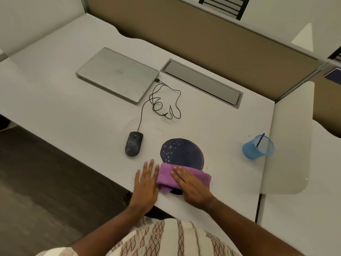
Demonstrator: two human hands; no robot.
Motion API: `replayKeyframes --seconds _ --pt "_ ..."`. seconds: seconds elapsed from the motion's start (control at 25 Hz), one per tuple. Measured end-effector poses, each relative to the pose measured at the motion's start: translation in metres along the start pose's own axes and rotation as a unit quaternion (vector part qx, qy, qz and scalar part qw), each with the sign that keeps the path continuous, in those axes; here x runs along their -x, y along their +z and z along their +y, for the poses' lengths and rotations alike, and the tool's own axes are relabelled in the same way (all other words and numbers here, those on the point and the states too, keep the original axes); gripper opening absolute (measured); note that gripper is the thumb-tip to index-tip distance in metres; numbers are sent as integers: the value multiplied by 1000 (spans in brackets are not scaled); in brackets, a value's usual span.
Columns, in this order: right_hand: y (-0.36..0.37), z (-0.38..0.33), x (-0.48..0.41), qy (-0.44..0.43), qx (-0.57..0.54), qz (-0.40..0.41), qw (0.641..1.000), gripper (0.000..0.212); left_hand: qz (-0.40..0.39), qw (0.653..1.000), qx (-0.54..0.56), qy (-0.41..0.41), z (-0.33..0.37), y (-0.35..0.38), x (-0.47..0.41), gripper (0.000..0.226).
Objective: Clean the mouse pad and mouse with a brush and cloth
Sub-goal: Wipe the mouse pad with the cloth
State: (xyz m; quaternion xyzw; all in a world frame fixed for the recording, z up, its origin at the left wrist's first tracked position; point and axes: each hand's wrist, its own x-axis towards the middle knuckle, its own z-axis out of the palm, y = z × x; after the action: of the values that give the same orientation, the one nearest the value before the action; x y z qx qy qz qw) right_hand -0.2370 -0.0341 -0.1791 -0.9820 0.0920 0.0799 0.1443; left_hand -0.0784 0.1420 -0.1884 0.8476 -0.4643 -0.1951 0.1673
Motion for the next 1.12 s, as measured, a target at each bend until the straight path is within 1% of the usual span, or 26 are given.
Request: replayKeyframes --seconds 0.08,0.2,0.32,0.48,0.64,0.76,0.92,1.04,1.12 --pt "-2 1 -1 -2 -1 -13 1000 72 -24 1000 -13 6 -5 4 2 65" --pt "-5 4 -6 -13 10 -40 999 76 -26 999 -30 2 -7 5 2 65" --pt "-7 6 -16 -46 25 -78 996 79 -28 999 -31 -5 -9 8 0 65" --pt "-13 18 -31 -83 72 -107 988 80 -38 997 -62 -26 -6 10 -2 65" --pt "-26 30 -53 -100 118 -129 980 84 -43 996 -50 -56 -3 13 -4 69" --pt "-36 34 -73 -72 129 -135 980 83 -47 995 -59 -62 -3 16 -6 73" --pt "-51 40 -108 7 106 -115 988 84 -44 994 -79 -66 -5 19 -6 75" --pt "-61 41 -127 59 61 -106 991 84 -48 993 -83 -66 -4 18 -6 77" --pt "-63 38 -131 76 19 -106 991 81 -62 992 -79 -72 -4 16 -7 77"
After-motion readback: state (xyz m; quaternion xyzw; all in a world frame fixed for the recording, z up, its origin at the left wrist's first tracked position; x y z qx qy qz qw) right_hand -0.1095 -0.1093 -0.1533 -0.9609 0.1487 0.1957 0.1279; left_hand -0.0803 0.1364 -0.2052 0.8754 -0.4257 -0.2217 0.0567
